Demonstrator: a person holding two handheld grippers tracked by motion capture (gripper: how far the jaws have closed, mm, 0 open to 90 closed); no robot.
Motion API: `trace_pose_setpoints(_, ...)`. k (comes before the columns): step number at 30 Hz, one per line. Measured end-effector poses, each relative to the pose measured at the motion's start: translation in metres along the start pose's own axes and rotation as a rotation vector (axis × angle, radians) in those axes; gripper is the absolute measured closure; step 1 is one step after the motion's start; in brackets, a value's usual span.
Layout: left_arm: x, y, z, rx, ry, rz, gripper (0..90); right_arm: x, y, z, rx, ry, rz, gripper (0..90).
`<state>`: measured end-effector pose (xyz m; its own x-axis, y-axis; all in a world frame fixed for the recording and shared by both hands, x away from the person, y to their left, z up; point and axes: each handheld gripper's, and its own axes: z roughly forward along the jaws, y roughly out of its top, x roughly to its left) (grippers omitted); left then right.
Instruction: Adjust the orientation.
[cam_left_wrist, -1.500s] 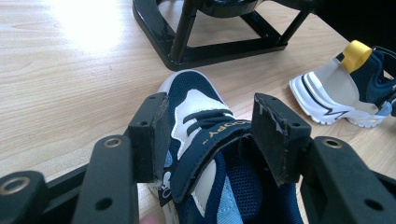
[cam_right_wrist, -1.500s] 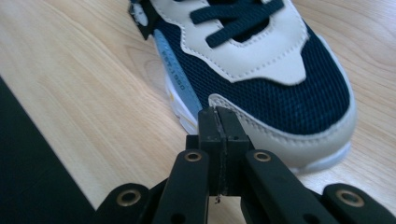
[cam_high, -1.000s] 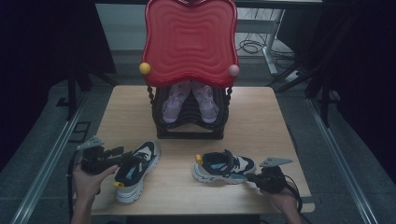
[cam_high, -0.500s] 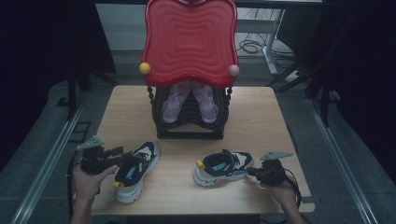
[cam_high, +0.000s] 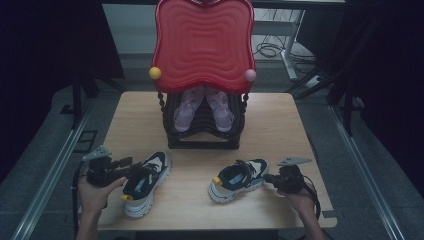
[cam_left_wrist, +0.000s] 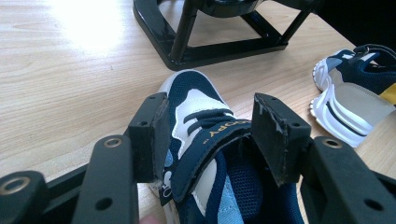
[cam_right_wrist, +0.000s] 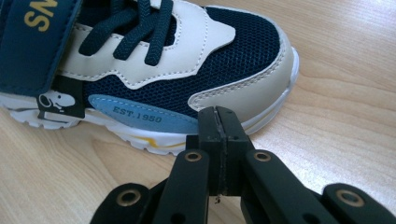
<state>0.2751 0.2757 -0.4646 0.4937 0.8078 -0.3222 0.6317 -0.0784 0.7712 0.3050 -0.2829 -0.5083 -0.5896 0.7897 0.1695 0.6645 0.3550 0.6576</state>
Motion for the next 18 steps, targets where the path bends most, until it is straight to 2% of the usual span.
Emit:
trace_pose_setpoints(8, -0.001, 0.0, -0.002, -0.012, -0.004, -0.004, 46.9, -0.001, 0.001, 0.001, -0.012, -0.004, 0.0, 89.2)
trace_pose_setpoints(11, -0.004, 0.001, -0.004, -0.03, -0.005, -0.002, 47.2, -0.001, 0.0, 0.0, -0.027, -0.002, 0.0, 89.2)
trace_pose_setpoints(18, -0.022, 0.005, -0.01, -0.077, -0.035, 0.014, 48.9, -0.004, -0.002, -0.01, -0.076, 0.0, 0.005, 88.9)
